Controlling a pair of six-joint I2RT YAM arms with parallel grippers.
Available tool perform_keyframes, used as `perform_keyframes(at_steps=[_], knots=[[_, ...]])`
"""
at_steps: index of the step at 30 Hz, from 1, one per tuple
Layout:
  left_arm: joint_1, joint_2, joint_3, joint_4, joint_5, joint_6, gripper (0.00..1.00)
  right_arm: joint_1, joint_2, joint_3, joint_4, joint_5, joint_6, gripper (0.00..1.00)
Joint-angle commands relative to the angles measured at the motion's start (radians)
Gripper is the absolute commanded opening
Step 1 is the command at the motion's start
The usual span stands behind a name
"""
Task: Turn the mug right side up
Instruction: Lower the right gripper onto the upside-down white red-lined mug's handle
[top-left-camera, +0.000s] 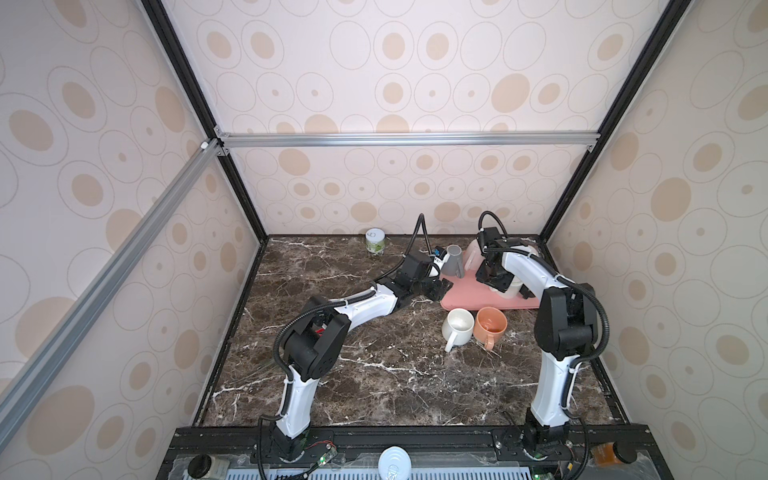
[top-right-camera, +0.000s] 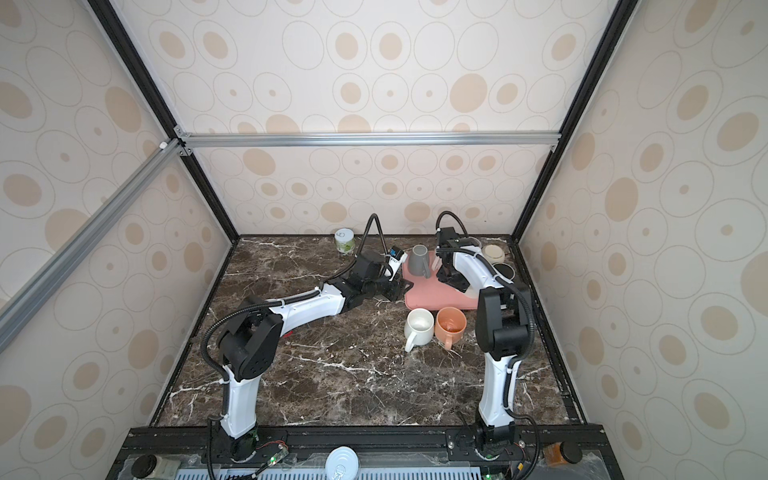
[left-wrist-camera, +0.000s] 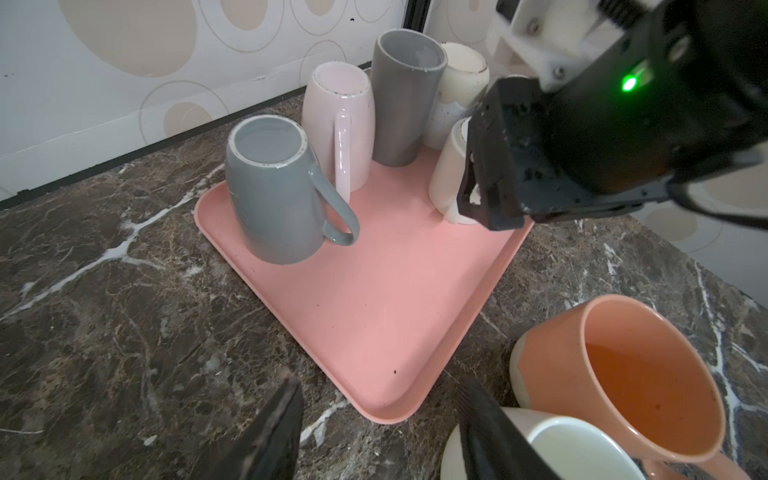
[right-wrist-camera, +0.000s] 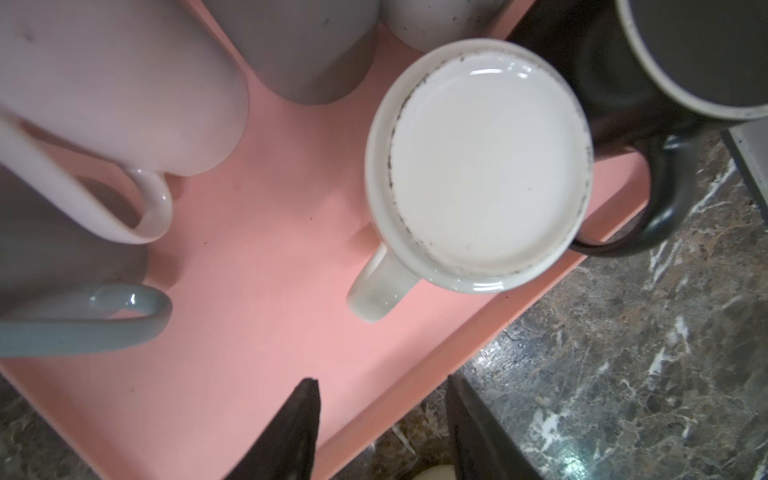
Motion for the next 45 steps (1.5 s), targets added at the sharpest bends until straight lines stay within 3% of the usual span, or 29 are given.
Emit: perform_keyframes(at_steps=[1,16,21,28,34,40,45], knots=[[0.035,-0.028,0.037,0.014,0.053,-0.032,0.60,-0.001,0.036,0.061,-0.050,0.068,0.076,0.52],[0.052,-0.035,0.048,-0.055,0.091,0.003,0.60,-0.004,0.177,0.172,-0.078,0.128,0.143,0.46],[0.055,-0.035,0.038,-0.043,0.103,-0.008,0.60,-0.004,0.168,0.138,-0.074,0.120,0.142,0.38],[0.054,-0.041,0.013,-0.010,0.122,-0.031,0.60,0.002,0.082,0.028,-0.028,0.120,0.099,0.14],[0.053,-0.042,-0.010,0.038,0.150,-0.063,0.59,0.033,-0.020,-0.146,0.048,0.105,0.050,0.08],[0.054,-0.048,-0.015,0.062,0.164,-0.083,0.59,0.069,-0.099,-0.282,0.165,0.007,-0.019,0.08],[0.053,-0.060,-0.024,0.063,0.154,-0.081,0.58,0.134,-0.064,-0.246,0.211,-0.105,-0.132,0.05]])
